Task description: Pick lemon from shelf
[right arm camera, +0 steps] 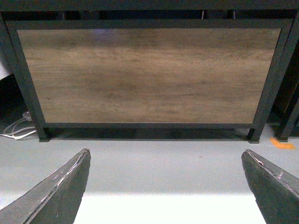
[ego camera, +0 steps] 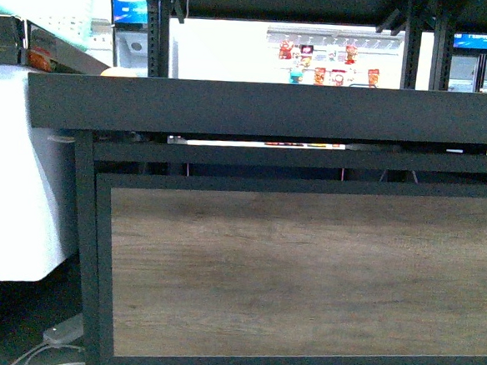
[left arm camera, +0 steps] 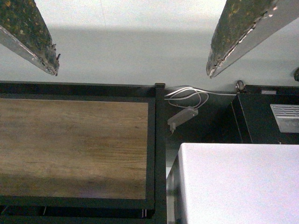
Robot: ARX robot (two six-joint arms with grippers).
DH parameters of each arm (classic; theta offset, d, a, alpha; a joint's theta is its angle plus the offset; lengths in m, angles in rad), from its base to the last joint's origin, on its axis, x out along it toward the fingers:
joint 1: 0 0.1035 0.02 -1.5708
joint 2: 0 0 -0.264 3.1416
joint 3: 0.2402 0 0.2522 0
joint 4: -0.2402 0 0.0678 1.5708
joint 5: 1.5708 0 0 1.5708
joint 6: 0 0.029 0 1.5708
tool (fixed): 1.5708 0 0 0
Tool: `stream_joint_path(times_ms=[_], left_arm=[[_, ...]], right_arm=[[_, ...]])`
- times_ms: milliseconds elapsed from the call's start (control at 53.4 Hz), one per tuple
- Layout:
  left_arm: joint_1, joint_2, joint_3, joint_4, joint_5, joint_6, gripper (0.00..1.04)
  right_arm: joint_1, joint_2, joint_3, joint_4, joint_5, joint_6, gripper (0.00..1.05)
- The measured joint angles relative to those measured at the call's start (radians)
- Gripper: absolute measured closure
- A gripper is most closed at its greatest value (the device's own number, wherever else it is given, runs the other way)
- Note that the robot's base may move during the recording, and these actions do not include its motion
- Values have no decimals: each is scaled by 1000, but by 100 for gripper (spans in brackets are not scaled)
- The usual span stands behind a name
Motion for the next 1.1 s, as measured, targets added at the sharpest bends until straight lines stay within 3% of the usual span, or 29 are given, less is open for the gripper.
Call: stream_joint_path(times_ms=[1104], left_arm=[[0,0,0,0,0,0,8]], right_arm=[[0,0,0,0,0,0,7]])
